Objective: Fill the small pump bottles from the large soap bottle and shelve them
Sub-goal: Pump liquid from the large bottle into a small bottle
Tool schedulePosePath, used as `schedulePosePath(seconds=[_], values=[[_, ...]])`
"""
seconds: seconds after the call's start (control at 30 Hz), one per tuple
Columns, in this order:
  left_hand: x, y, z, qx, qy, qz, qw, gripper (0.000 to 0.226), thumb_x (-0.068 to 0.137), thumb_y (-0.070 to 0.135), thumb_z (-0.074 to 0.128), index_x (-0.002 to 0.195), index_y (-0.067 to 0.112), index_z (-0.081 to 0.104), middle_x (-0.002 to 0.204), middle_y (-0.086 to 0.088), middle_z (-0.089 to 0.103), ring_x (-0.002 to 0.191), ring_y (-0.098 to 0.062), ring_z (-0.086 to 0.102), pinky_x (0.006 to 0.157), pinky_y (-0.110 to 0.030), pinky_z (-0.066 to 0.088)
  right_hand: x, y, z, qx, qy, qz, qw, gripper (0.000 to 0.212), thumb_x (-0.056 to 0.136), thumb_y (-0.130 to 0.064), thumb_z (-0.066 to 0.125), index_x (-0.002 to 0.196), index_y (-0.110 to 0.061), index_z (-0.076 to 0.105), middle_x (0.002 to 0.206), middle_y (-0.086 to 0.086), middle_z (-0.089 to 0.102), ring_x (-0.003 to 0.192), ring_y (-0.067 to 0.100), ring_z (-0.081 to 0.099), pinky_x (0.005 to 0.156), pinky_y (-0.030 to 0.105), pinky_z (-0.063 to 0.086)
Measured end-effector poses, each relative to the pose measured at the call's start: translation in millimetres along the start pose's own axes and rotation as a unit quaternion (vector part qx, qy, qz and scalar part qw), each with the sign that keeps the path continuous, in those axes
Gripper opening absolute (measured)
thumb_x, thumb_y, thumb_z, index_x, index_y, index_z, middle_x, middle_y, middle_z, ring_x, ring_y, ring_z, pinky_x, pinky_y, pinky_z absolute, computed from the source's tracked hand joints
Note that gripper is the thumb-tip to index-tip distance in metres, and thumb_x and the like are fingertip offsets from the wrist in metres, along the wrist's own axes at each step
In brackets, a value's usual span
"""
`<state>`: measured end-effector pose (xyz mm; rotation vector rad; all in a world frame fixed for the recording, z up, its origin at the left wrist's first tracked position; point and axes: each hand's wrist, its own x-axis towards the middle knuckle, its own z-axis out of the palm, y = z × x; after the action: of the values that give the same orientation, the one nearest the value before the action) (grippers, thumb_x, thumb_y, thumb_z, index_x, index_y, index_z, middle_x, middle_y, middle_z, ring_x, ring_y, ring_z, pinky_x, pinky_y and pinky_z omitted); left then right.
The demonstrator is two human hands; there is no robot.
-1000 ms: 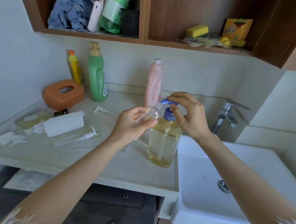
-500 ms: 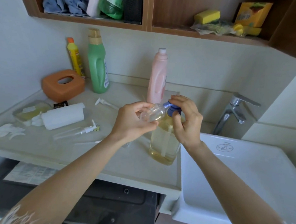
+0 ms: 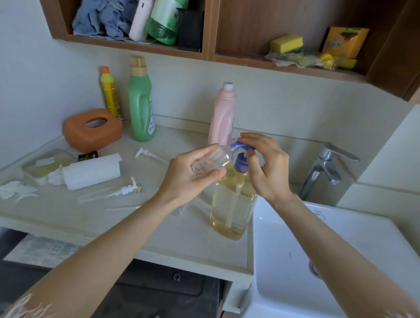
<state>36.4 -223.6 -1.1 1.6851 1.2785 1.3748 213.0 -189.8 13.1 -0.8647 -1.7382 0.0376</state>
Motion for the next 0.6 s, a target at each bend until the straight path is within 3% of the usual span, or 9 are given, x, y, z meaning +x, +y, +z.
schedulePosePath(seconds=[0.13,0.23,0.33,0.43,0.5,0.6], values=[[-0.4,0.8,3.0,0.007,0.036,0.002,0.999,0.041,0.069,0.014,0.082,0.099,0.037,0.065,0.088,0.009,0.07,0.075,0.004,0.063,0.07,-0.01,0.047,-15.5,1.3,14.3,0.014,0.031,-0.017,0.999,0.035,0.076,0.011,0.049,0.106,0.008,0.065,0.114,0.019,0.063,0.113,0.028,0.055,0.098,0.017,0.039],[1.0,-3.5,6.2,0.023,0.047,-0.015,0.998,0.037,0.064,0.015,0.078,0.088,0.035,0.061,0.081,0.012,0.067,0.068,0.005,0.062,0.064,-0.006,0.044,-23.2,7.7,26.7,0.015,0.043,-0.03,0.999,0.033,0.076,0.005,0.048,0.106,0.012,0.062,0.112,0.021,0.061,0.114,0.03,0.054,0.103,0.028,0.038],[1.2,-11.8,6.5,0.043,0.041,-0.032,0.998,0.037,0.065,0.01,0.08,0.087,0.029,0.058,0.083,0.012,0.066,0.065,0.003,0.061,0.063,-0.009,0.045,-25.3,13.0,29.0,-0.006,0.042,-0.034,0.999,0.036,0.078,-0.009,0.043,0.101,0.008,0.065,0.108,0.018,0.065,0.11,0.032,0.058,0.098,0.038,0.043],[1.1,-15.6,6.9,0.043,0.03,-0.037,0.998,0.037,0.066,0.01,0.081,0.086,0.028,0.056,0.085,0.009,0.067,0.064,0.0,0.061,0.064,-0.012,0.047,-28.6,12.0,28.9,-0.006,0.042,-0.027,0.999,0.037,0.076,-0.008,0.041,0.1,0.007,0.066,0.108,0.017,0.065,0.109,0.031,0.058,0.096,0.042,0.045],[-0.5,-15.3,6.0,0.046,0.024,-0.033,0.998,0.038,0.066,0.01,0.081,0.086,0.029,0.055,0.087,0.009,0.067,0.066,0.003,0.061,0.063,-0.009,0.044,-29.1,8.0,26.9,-0.003,0.031,-0.019,0.999,0.034,0.075,-0.001,0.044,0.101,0.007,0.065,0.109,0.018,0.065,0.11,0.033,0.058,0.099,0.036,0.044],[-0.3,-13.1,2.3,0.032,0.024,-0.015,0.999,0.037,0.067,0.01,0.082,0.091,0.025,0.058,0.089,0.007,0.069,0.076,0.0,0.064,0.068,-0.009,0.045,-22.0,2.4,19.5,-0.014,0.009,-0.012,1.0,0.035,0.073,0.007,0.048,0.104,0.006,0.065,0.112,0.017,0.064,0.112,0.029,0.056,0.097,0.014,0.037]])
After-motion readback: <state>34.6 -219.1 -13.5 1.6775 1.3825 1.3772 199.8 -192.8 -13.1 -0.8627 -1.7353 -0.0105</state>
